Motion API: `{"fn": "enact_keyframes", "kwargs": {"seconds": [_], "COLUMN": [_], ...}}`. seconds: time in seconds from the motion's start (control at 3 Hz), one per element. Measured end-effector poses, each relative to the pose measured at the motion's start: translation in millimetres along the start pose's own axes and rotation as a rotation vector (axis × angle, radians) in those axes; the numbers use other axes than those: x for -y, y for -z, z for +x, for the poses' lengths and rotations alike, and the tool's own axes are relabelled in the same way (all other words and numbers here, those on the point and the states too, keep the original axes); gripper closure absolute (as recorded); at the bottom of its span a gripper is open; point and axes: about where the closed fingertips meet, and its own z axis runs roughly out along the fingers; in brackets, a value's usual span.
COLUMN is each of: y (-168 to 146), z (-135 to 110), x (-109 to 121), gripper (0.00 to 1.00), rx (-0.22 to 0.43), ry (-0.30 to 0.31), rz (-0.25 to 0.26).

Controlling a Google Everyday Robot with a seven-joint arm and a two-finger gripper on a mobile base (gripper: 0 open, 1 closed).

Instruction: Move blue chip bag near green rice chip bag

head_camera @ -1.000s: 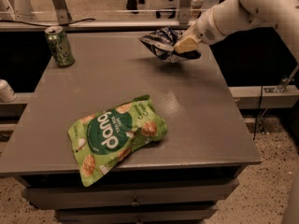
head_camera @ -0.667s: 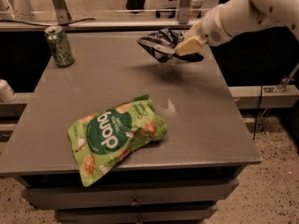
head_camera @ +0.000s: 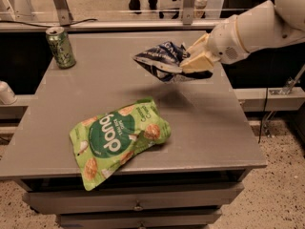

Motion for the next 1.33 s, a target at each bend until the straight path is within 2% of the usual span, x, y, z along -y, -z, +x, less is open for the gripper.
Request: {"fn": "enact_keyframes", "kwargs": {"seconds": [0.67, 1.0, 1.33], "y": [0.8, 3.4, 6.7], "z": [9.8, 14.5, 16.3], "x": [-69.9, -90.6, -101.3], "gripper": [1.00, 1.00, 0.81], "rx": [-0.019, -0.028, -0.037], "ry": [0.020, 0.014, 0.001], "rz": [-0.084, -0.105, -0.114]}}
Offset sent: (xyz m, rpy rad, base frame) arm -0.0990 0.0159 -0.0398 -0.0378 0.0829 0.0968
